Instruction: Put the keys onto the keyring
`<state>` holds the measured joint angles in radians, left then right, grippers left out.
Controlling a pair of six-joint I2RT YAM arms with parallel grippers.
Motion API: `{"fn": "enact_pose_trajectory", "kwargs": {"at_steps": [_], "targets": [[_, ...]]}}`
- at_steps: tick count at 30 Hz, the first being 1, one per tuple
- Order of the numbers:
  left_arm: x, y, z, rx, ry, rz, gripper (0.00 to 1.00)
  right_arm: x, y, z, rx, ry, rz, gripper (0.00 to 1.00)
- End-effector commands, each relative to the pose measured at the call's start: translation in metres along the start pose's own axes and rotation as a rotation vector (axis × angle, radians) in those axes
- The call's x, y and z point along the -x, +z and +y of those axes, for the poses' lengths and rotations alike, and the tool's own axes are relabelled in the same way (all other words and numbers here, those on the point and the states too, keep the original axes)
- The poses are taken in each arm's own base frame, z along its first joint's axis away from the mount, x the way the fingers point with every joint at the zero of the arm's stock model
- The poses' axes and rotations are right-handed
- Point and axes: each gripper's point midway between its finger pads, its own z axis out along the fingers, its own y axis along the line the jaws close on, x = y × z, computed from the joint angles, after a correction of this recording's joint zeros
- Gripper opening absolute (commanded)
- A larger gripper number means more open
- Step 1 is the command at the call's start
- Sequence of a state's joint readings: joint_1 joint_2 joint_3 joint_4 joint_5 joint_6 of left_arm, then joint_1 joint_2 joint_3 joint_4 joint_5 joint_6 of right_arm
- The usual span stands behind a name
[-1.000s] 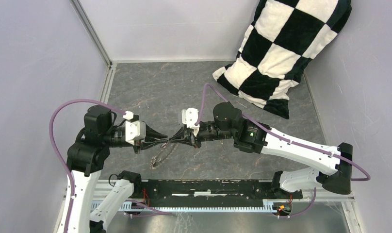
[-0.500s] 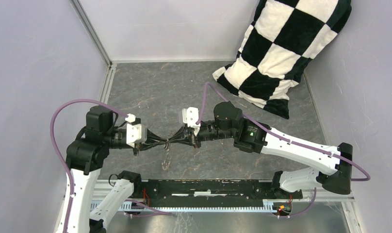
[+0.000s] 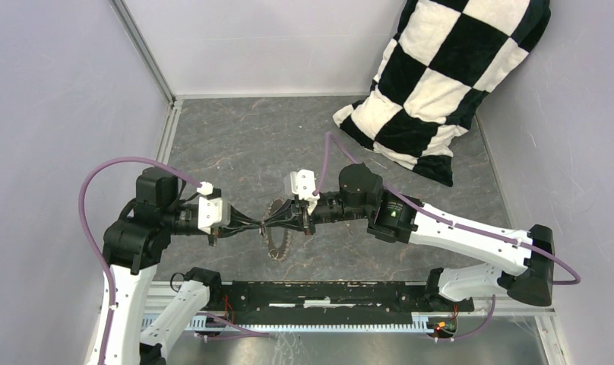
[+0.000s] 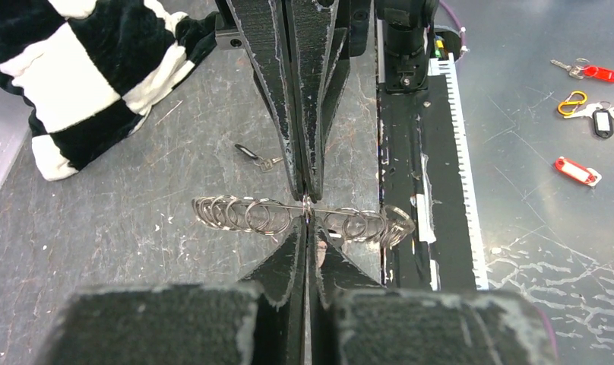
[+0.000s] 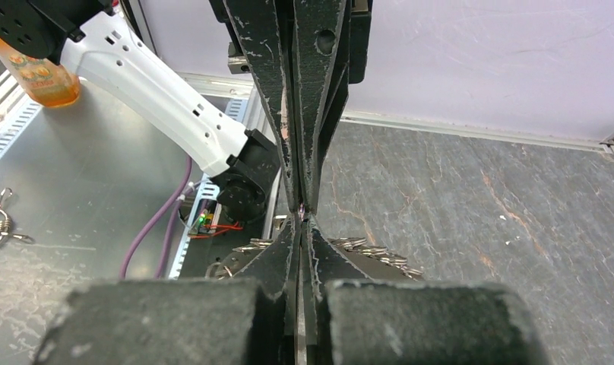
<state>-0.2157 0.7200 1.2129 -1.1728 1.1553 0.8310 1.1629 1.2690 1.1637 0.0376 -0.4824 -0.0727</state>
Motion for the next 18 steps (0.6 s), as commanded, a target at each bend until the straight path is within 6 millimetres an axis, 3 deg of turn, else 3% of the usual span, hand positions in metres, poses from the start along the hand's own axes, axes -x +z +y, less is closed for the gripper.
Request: {"fn": "enact_pose_trajectory", "kwargs": {"at_steps": [1,8,13,18], "targets": [[0.0068,-0.0029,-0.0027,-0.002,0.042,-0.003,0.02,0.0557,-0.0129,-0.0011,-0.013,-0.055,-0.192,0.0],[0.0093,-0.0039,-0.0038,0.0,0.042,-0.006,0.03,0.0558,-0.0152,0.0007,-0.016,-0.052,-0.227,0.0],[0.0103,-0.0046,-0.0022,0.011,0.028,-0.003,0.23,0.0563,-0.0182,0.0007,-0.018,-0.054,-0.228,0.0],[0.0121,-0.0037,-0.0005,0.013,0.022,-0.012,0.22,0.0566,-0.0194,0.0026,-0.008,-0.056,-0.23,0.0]]}}
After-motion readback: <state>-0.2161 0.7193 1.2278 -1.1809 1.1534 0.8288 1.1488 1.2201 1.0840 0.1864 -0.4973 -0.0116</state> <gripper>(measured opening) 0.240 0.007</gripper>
